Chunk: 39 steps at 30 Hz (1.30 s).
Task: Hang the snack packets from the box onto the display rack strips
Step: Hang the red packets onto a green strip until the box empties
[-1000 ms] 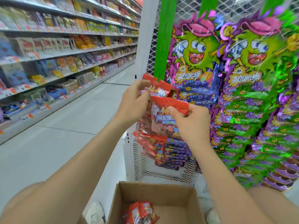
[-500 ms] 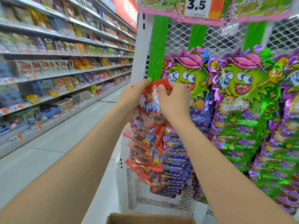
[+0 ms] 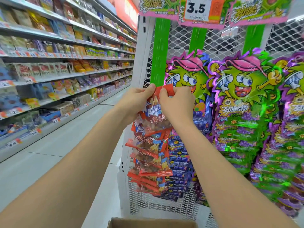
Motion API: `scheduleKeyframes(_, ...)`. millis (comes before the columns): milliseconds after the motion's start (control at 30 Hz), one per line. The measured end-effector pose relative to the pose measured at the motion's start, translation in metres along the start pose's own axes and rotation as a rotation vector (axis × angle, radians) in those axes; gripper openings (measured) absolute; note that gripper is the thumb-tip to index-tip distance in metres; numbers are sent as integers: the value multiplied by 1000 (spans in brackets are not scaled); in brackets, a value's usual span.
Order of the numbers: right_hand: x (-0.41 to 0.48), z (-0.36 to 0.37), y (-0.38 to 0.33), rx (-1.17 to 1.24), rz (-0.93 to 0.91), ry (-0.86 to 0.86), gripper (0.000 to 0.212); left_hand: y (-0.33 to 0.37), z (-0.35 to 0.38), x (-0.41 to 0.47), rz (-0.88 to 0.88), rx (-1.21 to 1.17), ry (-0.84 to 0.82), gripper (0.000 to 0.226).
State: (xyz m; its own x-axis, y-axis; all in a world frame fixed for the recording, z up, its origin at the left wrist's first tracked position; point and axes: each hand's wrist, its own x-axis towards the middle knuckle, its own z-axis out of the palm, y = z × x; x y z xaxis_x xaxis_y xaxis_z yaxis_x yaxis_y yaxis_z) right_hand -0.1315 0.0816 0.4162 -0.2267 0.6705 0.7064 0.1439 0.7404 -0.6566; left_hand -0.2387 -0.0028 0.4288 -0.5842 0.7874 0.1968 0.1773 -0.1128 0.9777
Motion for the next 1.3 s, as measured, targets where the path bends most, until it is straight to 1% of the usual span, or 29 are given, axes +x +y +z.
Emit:
scheduleKeyframes(100,-11,-3,8,-39,20,-40,52,-8,0,-5,64,64,-2,47)
scheduleKeyframes(167,-17,-4,14,-63,22,-61,48,-17,0,-7,99,90,-7,48)
scheduleKeyframes(267,-20,-6,19,-98,9,-73,42,-25,1,-10,199,131,29,31)
scheduleKeyframes(367,-23,-10,22,-193,-5,-102,40,-32,0,-17,342,265,111,11)
scheduleKeyframes(433,-25,-13,22,-208,-15,-117,35,-36,-1,-18,390,326,129,2)
scheduleKeyframes(500,-24,-14,23,-225,-17,-127,30,-40,-1,-18,397,365,170,13)
scheduleKeyframes(633,-30,-10,33,-231,-11,-98,26,-49,-4,-21,472,456,329,44)
scheduleKeyframes(700,-45,-13,36,-189,-15,-47,17,-60,-5,-27,474,454,349,53)
scheduleKeyframes(733,-57,-15,39,-155,-8,-17,16,-69,-5,-33,482,469,350,59)
scheduleKeyframes(800,-90,-17,50,-67,1,26,19,-97,-4,-50,527,554,380,68)
scheduleKeyframes(833,-111,-16,59,-22,0,27,15,-114,-4,-61,551,619,418,67)
scheduleKeyframes(867,-133,-14,72,6,4,0,11,-134,-3,-74,579,688,472,62)
scheduleKeyframes(933,-179,-7,101,-16,74,-142,8,-177,0,-103,639,794,543,40)
scheduleKeyframes(967,-203,-1,120,-53,151,-250,9,-201,1,-117,636,818,508,29)
scheduleKeyframes(1000,-227,6,143,-99,237,-375,10,-228,2,-129,589,825,418,19)
scheduleKeyframes(1033,-249,13,165,-149,325,-513,13,-254,2,-139,490,826,287,15)
scheduleKeyframes(1100,-289,24,207,-220,460,-800,22,-302,3,-154,182,883,-31,10)
scheduleKeyframes(1167,-326,29,244,-290,578,-1050,23,-348,4,-164,-125,1003,-359,3)
scheduleKeyframes(1233,-360,24,269,-372,648,-1215,22,-396,4,-174,-344,1078,-590,17)
scheduleKeyframes(1300,-391,19,288,-460,687,-1344,18,-440,7,-187,-529,1068,-658,25)
